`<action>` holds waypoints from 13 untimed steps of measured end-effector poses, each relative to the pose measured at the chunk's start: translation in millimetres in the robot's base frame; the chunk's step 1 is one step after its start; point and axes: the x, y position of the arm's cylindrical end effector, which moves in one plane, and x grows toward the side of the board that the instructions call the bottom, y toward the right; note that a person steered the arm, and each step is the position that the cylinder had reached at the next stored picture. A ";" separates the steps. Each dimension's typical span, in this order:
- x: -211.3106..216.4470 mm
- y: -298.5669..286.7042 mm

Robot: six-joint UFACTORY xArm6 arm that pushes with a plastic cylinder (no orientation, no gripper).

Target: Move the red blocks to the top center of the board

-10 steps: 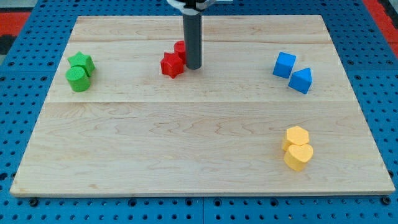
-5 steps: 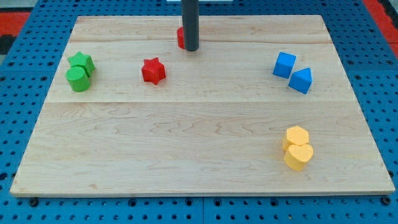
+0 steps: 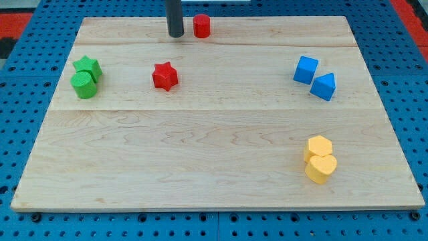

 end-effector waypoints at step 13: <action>-13.1 -15.3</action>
